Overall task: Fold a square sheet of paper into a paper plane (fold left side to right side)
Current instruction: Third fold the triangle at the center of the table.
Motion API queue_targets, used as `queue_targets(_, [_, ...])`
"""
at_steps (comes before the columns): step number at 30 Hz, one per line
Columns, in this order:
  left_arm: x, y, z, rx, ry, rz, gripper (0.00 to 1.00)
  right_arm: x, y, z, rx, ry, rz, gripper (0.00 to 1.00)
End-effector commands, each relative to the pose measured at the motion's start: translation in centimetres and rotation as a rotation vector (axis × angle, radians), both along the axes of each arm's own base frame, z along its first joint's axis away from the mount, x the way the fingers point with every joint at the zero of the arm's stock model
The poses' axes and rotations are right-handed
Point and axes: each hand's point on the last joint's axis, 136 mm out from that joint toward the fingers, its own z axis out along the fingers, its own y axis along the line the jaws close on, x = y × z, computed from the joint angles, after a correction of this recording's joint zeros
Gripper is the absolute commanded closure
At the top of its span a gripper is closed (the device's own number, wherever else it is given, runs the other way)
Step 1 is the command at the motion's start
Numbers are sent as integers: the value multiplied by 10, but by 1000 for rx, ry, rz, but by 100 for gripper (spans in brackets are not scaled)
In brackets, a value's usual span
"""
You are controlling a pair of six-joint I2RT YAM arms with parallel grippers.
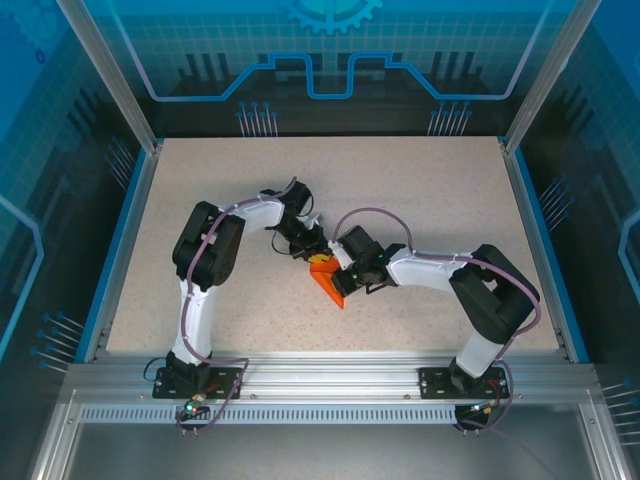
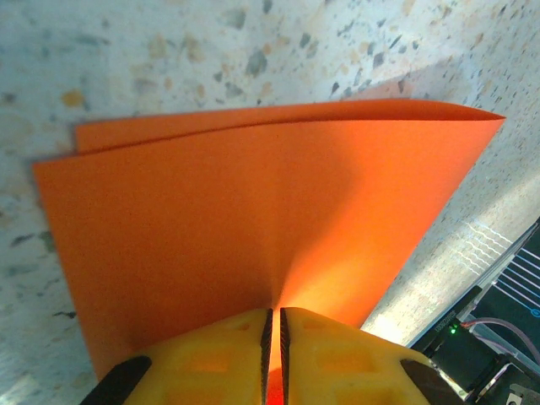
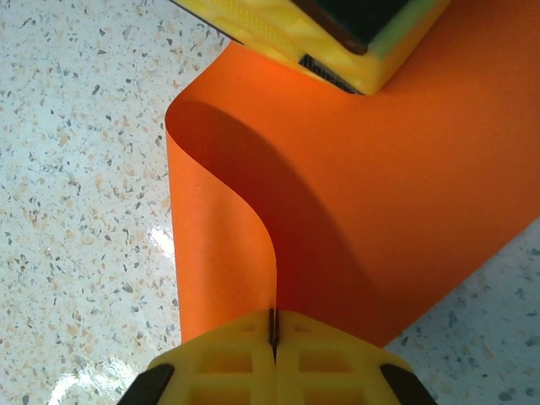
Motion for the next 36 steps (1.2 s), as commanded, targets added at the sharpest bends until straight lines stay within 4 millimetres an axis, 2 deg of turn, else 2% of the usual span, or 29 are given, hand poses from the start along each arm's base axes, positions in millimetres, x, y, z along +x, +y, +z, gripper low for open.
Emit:
queue_targets(1, [-19, 9, -30, 92, 71, -18, 86, 5, -6, -4, -21, 16, -36, 98])
queue_targets(27, [-21, 10, -31, 97, 75, -17, 86, 5, -12, -10, -57, 26, -46, 97])
queue_targets(36, [-20, 8, -27, 89, 64, -20, 84, -2, -12, -19, -70, 68, -27, 97])
